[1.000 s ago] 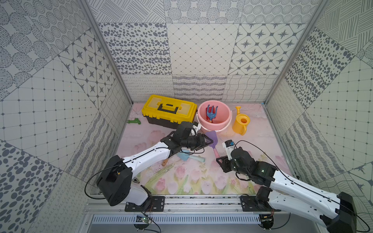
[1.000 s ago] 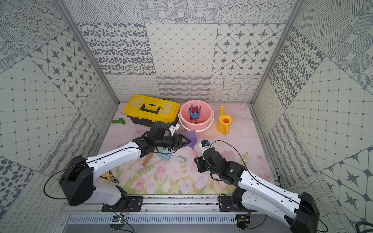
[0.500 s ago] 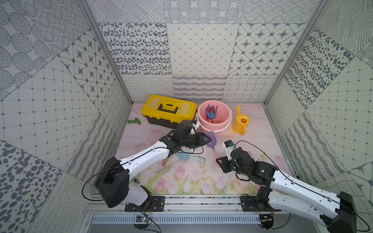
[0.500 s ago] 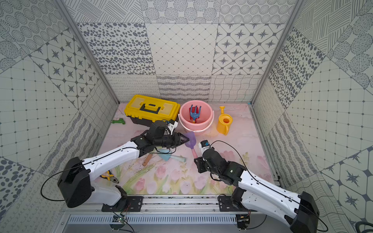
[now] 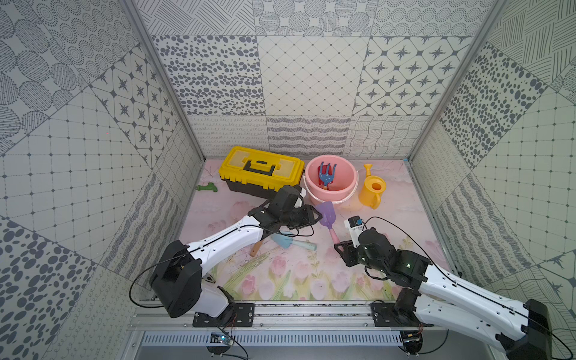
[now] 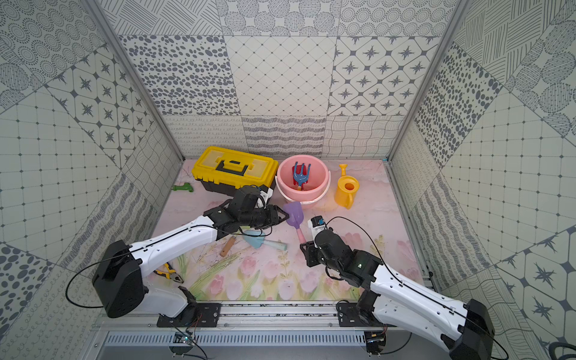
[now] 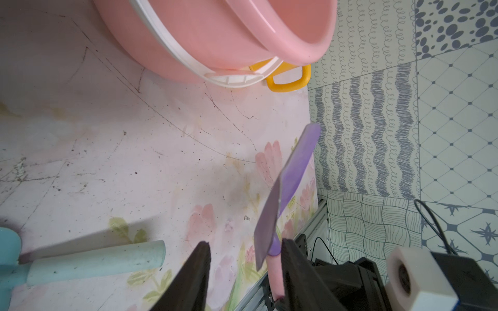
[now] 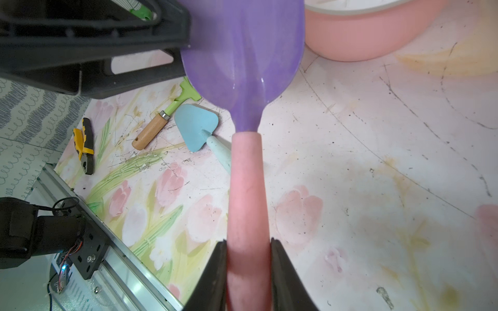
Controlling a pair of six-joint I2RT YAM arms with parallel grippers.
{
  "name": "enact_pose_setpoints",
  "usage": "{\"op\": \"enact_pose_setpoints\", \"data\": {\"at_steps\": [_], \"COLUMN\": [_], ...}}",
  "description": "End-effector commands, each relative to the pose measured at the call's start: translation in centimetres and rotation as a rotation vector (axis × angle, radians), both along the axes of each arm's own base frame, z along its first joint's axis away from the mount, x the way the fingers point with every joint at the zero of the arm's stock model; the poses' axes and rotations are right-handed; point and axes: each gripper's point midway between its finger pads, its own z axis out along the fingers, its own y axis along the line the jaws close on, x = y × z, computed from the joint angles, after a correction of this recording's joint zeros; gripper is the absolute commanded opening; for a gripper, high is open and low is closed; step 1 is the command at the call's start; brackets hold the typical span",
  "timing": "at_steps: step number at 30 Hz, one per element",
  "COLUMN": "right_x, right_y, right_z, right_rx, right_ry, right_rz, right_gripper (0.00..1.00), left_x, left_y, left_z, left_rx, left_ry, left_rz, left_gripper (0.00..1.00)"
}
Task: Organize the gardening tools
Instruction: Pick up the gardening tool from the center of the board.
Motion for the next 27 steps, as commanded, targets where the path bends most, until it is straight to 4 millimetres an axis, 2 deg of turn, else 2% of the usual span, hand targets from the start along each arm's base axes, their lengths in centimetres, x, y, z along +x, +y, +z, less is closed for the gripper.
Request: {"op": "enact_pose_setpoints", "data": {"at_steps": [1, 3, 6, 8, 10, 14, 18, 20, 23, 26, 27], "right_x": [-0.1, -0.2, -0.2, -0.3, -0.2, -0.2, 0.0, 0.1, 0.5, 1.0, 1.2], "right_y": [1.5, 1.5, 1.4, 1.3, 1.3, 1.3, 1.2, 0.8, 0.2, -0.9, -1.3], "right_z": [1.8, 1.5, 1.2, 1.1, 1.1, 1.0, 1.4, 1.7, 2.3, 2.9, 3.2], "right_rx": [0.086, 0.084, 0.079, 0.077, 0.077, 0.072, 0.074, 0.073, 0.067, 0.055, 0.05], "right_ry": [-0.036, -0.03, -0.026, -0.027, -0.026, -0.028, -0.043, -0.058, -0.089, -0.131, -0.148], "right_rz": [0.046, 0.049, 0.045, 0.045, 0.044, 0.043, 0.037, 0.021, -0.007, -0.052, -0.066], "right_gripper": [0.0, 0.0, 0.0, 0.0, 0.0, 0.0, 0.2, 0.47, 0.67, 0.93, 0.96], "left_x": [0.2, 0.3, 0.4, 0.5, 0.4, 0.4, 0.3, 0.3, 0.4, 0.6, 0.7], "left_y": [-1.1, -1.2, -1.2, -1.1, -1.2, -1.3, -1.3, -1.2, -1.1, -0.9, -0.9], "left_z": [0.3, 0.2, 0.3, 0.2, 0.2, 0.3, 0.5, 0.8, 1.4, 2.4, 2.9], "left_rx": [-0.036, -0.04, -0.038, -0.036, -0.037, -0.043, -0.048, -0.051, -0.051, -0.043, -0.041], "left_ry": [-0.011, -0.01, -0.016, -0.018, -0.017, -0.011, -0.016, -0.019, -0.034, -0.055, -0.064], "left_rz": [-0.039, -0.042, -0.039, -0.036, -0.039, -0.043, -0.043, -0.043, -0.038, -0.031, -0.027], "left_gripper": [0.45, 0.41, 0.27, 0.18, 0.02, 0.0, 0.0, 0.0, 0.0, 0.0, 0.0]}}
